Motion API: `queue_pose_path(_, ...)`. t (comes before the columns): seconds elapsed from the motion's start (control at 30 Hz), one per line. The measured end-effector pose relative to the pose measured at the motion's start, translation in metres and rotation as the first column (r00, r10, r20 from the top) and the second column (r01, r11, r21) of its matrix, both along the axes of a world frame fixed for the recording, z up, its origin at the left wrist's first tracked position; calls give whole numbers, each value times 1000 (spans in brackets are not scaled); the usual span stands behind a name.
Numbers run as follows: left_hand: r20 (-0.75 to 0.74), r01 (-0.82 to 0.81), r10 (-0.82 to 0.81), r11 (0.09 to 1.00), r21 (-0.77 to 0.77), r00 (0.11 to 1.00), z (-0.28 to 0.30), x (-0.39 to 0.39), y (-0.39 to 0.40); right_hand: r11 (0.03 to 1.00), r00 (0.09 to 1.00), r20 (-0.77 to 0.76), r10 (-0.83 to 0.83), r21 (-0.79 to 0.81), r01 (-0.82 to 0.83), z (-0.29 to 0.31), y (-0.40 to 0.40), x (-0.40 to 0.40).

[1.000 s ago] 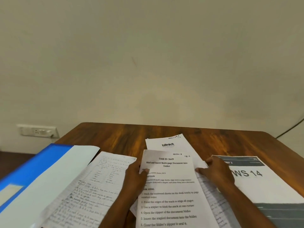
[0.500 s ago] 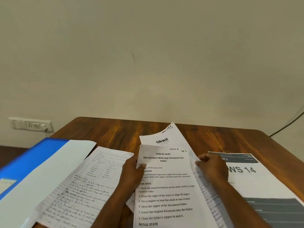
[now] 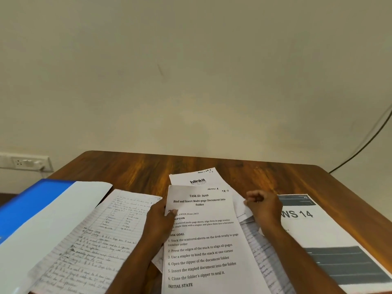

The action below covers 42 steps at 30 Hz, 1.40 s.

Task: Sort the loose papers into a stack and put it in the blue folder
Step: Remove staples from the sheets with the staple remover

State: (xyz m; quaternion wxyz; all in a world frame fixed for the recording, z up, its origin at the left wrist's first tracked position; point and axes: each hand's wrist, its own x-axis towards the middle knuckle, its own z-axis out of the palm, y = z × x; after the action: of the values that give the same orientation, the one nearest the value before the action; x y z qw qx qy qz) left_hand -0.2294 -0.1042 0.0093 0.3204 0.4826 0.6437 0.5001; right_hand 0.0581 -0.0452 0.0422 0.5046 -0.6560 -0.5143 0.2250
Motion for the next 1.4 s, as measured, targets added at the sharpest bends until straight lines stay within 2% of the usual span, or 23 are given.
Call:
queue_pose_path(0.2, 70, 2, -1, 1000, -7, 998, 0, -3, 0, 998, 992, -123, 6, -54, -13, 15, -3, 4)
queue_pose_path(0.43, 143, 0, 4, 1000, -26, 990, 3, -4, 0, 920, 985, -30, 170, -354, -169, 21, -28, 35)
queue_pose_path(0.6, 144, -5, 8, 1000, -19, 990, 5, -4, -1, 869, 966, 47, 253, -449, -205, 30, -41, 55)
queue_pose_path(0.7, 138, -3, 4, 1000, -11, 990, 5, -3, -2, 858, 957, 77, 279, -468, -212, 33, -42, 54)
queue_pose_path(0.9, 147, -8, 8, 1000, 0, 989, 5, -4, -4, 916, 962, 149, 228, -368, -160, 30, -33, 25)
queue_pose_path(1.0, 136, -13, 11, 1000, 10, 991, 3, -4, -3, 888, 934, 198, 297, -418, -194, 32, -31, 5)
queue_pose_path(1.1, 107, -14, 12, 1000, 19, 994, 1, -4, -2, 844, 910, 184, 371, -476, -248, 33, -36, -7)
queue_pose_path(1.3, 88, -11, 9, 1000, 18, 996, 2, -4, 0, 768, 868, 174, 465, -568, -297, 31, -47, 10)
queue_pose_path(1.4, 84, -13, 13, 1000, 11, 996, 3, -4, -2, 768, 854, 215, 474, -575, -282, 33, -43, 17)
